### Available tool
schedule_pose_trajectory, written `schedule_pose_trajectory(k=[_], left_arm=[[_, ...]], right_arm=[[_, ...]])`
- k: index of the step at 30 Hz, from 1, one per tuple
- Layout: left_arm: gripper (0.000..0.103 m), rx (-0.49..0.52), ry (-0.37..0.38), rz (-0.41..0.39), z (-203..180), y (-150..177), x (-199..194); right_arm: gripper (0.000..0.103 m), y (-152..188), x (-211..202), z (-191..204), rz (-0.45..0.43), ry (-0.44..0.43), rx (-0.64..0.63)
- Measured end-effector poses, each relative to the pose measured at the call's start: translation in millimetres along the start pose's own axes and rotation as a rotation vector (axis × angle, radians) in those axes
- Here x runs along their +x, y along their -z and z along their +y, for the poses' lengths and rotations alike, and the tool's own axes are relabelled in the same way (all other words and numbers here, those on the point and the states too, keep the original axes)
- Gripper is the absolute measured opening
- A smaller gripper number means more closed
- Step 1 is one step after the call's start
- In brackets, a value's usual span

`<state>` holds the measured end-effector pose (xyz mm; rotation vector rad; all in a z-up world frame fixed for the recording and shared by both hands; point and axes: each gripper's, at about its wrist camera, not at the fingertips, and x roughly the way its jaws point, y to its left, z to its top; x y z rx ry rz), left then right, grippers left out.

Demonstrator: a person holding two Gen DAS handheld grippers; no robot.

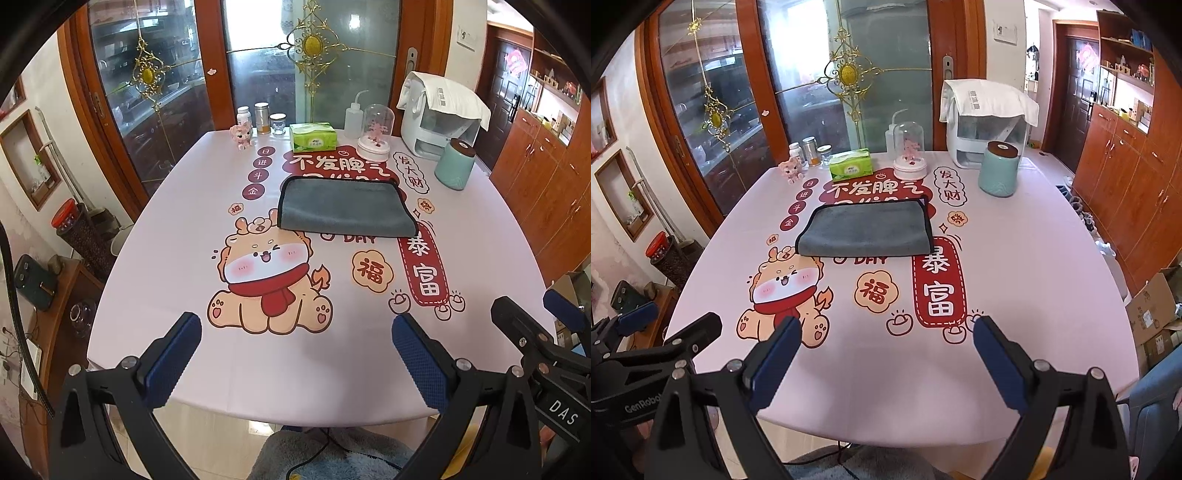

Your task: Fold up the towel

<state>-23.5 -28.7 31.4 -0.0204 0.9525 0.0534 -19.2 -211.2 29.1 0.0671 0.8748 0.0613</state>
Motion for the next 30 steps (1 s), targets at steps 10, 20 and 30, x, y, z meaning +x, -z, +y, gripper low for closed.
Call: schedule_pose_trajectory(k=[10,20,30], left_arm=[[0.103,0.010,0.007,0.003,-3.6,4.8,1.3],[0.103,0.009,0.007,0.007,-1.5,8.3,1.3],[0.103,0.010,0.006,0.009,0.3,10.0,1.3]], right_arm=[[0.095,1.6,-0.3,-0.7,-0.001,0.003,0.002],[0.095,3.1,0.1,-0.7,0.000,0.001,0.003],[0.095,4.0,0.3,-1.1,-0.001,0.001,0.002]])
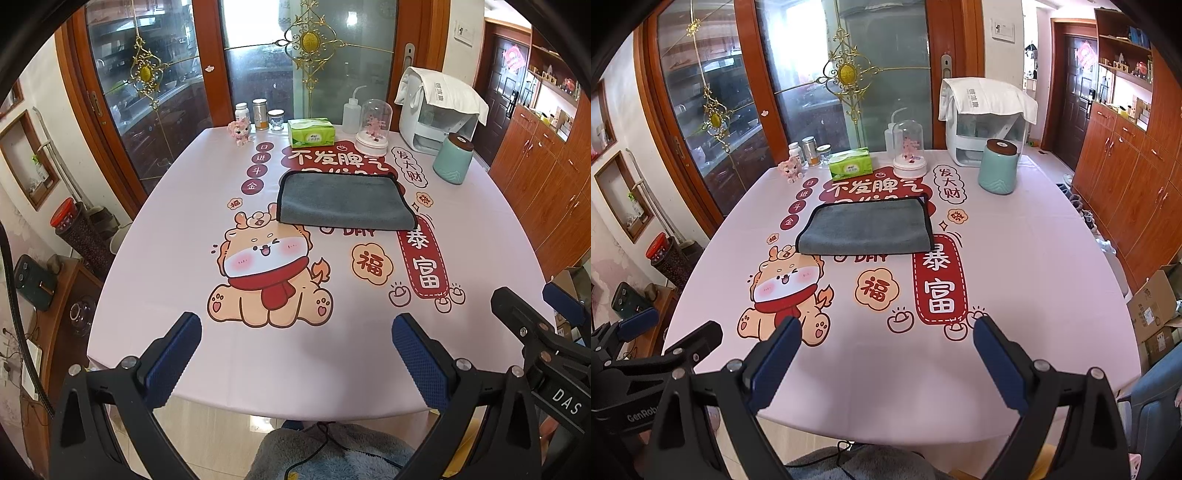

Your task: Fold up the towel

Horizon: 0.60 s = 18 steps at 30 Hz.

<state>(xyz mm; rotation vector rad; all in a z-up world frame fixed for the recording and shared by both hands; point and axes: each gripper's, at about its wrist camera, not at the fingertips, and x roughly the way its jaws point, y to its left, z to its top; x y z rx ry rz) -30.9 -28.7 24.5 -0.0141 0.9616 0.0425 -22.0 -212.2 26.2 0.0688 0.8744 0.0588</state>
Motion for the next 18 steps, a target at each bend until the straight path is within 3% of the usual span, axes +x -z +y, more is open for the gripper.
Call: schedule_pose_trajectory(k=[18], left_arm=[[0.103,0.006,0.002,0.002,-1.1,1.1,1.3]], right_arm=[[0.095,0.8,1.7,3.4,0.004,0.010,0.014]])
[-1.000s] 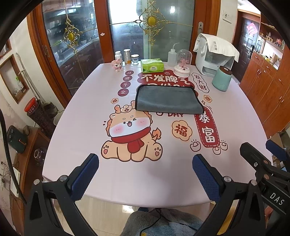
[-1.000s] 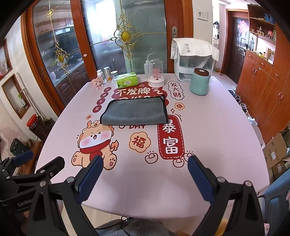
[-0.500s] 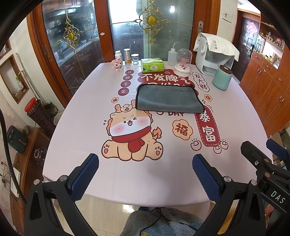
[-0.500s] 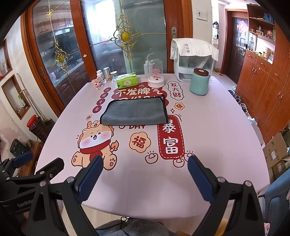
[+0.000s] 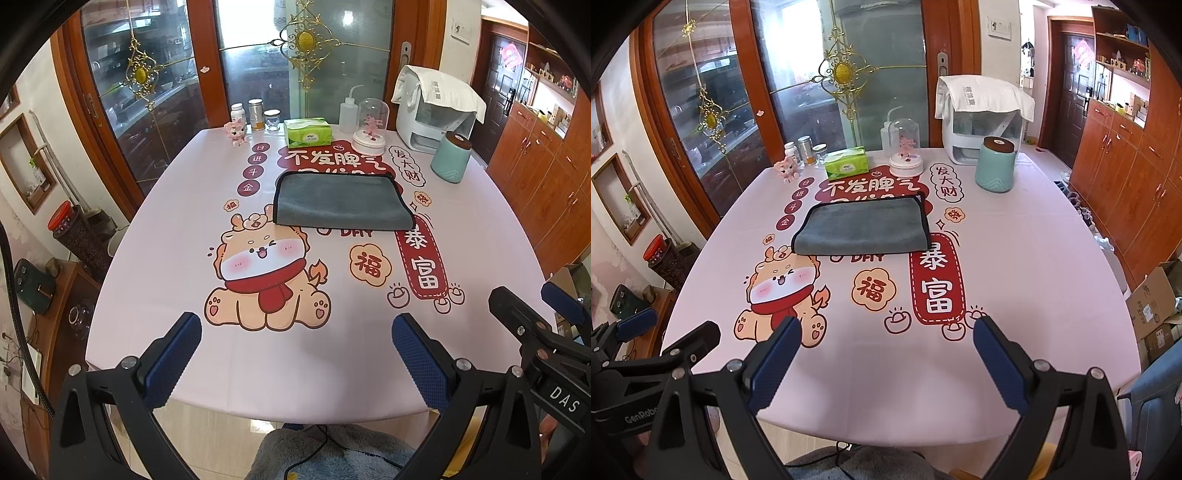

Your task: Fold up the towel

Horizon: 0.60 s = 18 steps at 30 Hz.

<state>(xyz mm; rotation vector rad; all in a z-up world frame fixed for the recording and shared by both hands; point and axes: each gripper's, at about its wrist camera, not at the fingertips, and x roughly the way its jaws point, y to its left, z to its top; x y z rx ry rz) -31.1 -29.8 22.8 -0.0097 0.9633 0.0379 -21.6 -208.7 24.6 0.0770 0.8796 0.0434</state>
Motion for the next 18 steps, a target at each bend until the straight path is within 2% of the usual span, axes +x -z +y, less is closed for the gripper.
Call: schedule_pose_trajectory(k=[18], left_arm=[[0.103,0.003,0.000,0.005,-3.0,-5.6,1.3]], right_arm=[[0.095,-2.1,1.3,-0.4,0.001,0.000,-0.002]])
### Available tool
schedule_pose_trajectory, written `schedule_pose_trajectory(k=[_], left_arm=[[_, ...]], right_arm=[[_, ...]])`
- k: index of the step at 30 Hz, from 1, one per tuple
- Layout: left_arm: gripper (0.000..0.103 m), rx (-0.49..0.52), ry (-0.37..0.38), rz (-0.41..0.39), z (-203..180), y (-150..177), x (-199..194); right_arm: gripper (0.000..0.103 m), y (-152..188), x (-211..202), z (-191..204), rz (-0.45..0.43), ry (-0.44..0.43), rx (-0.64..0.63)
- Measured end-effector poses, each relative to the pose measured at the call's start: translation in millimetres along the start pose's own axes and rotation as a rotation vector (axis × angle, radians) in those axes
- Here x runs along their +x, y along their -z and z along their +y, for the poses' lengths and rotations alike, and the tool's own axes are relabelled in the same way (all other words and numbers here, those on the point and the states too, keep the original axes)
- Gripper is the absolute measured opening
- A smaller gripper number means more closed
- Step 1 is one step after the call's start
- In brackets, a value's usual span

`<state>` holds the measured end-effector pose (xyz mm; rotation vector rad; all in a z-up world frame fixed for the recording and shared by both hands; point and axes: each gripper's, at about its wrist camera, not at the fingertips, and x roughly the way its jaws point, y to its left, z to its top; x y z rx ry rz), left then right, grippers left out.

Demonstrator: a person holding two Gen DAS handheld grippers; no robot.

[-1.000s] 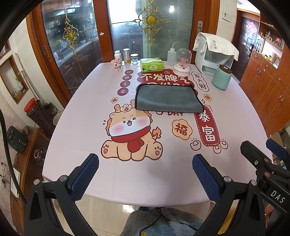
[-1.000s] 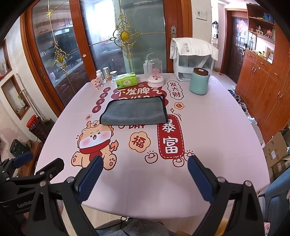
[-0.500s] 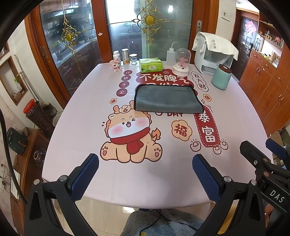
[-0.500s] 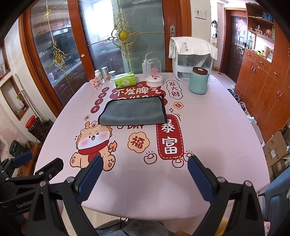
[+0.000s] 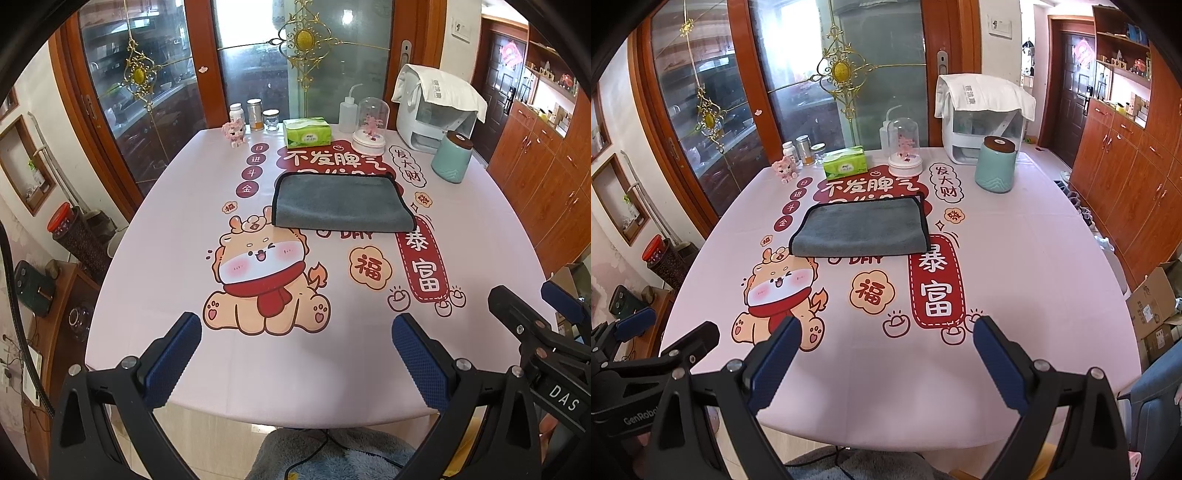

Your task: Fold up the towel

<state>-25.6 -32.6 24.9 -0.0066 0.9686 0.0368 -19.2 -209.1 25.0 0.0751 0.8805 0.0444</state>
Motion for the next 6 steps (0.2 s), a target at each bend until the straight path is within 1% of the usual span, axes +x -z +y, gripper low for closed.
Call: schedule_pose_trajectory(k=[6], left_arm=[[0.103,0.001,0.001,0.001,0.2,-0.1,0.2]], right_arm=[[0.095,-0.8,1.3,0.1,0.002,0.000,0.001]])
